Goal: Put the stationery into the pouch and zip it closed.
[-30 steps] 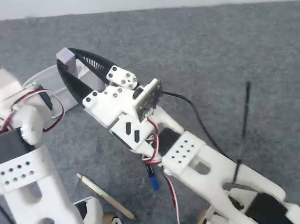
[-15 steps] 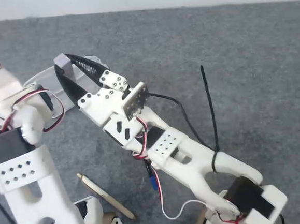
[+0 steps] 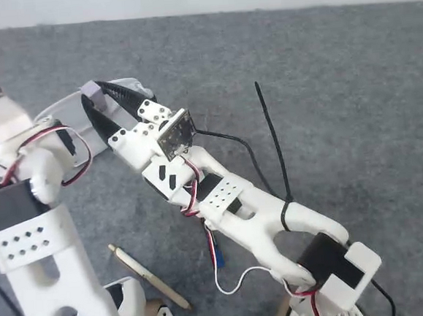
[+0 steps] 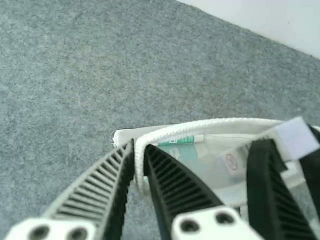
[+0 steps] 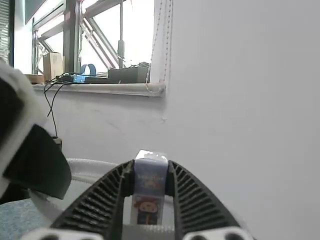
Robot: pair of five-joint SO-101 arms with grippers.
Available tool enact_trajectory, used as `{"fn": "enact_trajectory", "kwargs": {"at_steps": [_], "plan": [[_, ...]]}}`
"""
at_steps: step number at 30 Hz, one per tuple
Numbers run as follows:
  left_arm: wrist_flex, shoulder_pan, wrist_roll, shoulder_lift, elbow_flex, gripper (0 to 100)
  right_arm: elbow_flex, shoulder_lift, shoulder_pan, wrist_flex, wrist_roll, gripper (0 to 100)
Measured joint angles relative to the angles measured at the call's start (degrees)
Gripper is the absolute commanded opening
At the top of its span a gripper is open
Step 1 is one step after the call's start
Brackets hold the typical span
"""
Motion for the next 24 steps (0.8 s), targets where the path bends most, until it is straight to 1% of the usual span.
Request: {"fn": "enact_trajectory", "kwargs": {"at_steps": [3,4,9,16,22,24], "plan": [[0.0,0.1,0.0,0.0,0.0,1,0.0,0.0,0.0,0.0,0.2,16.1],[0.0,0.2,0.0,0.0,0.0,1,0.0,0.0,-0.1,0.0,0.2,17.7],[0.0,0.3,0.0,0.0,0.0,1,1.9,-2.0,-0.2,1.0,0.2,14.7],[0.0,0.2,0.0,0.0,0.0,1,5.9,-8.4,-0.1,6.7,0.2,14.8],[0.0,-0.1,0.0,0.0,0.0,1,9.3,-12.2,-0.1,8.2,0.2,14.6],[0.0,0.1,0.0,0.0,0.0,1,9.6,-13.8,-0.1,10.8,0.2,14.6]]}}
